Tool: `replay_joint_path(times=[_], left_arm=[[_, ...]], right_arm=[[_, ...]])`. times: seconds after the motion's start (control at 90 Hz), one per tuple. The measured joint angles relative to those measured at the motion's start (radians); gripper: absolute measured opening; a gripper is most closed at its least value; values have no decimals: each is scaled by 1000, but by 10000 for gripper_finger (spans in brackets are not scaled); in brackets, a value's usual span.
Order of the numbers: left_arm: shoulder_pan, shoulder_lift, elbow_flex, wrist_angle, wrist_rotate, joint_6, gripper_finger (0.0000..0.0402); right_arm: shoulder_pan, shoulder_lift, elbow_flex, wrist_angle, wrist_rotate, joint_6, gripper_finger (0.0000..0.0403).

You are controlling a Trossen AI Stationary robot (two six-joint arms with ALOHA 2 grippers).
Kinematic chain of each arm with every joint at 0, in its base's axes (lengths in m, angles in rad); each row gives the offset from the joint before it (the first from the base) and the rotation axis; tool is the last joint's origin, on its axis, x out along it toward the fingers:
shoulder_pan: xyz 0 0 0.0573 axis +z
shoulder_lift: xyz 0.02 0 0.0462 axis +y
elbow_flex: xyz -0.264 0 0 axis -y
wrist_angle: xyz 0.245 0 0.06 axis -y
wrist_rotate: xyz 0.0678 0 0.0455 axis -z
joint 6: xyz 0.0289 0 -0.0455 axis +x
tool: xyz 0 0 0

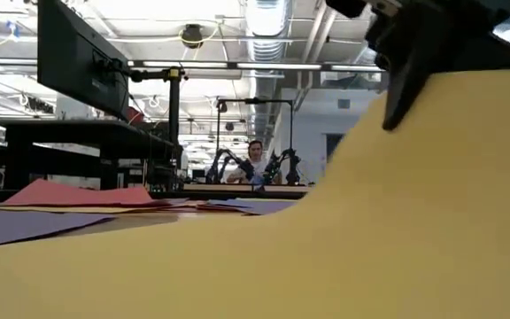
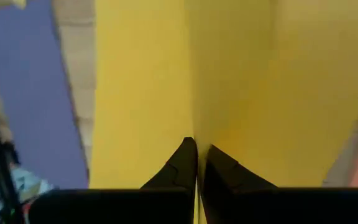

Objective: Organize paper
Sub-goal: Stack the yellow paper on top of the yellow paper

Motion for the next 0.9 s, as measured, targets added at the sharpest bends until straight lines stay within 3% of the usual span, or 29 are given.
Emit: replay_joint_path(times=[0.9], left_arm=[[0,0,0,1,0,1,113]], right_arm=[[-18,17,-1,-49,-63,-199,0]])
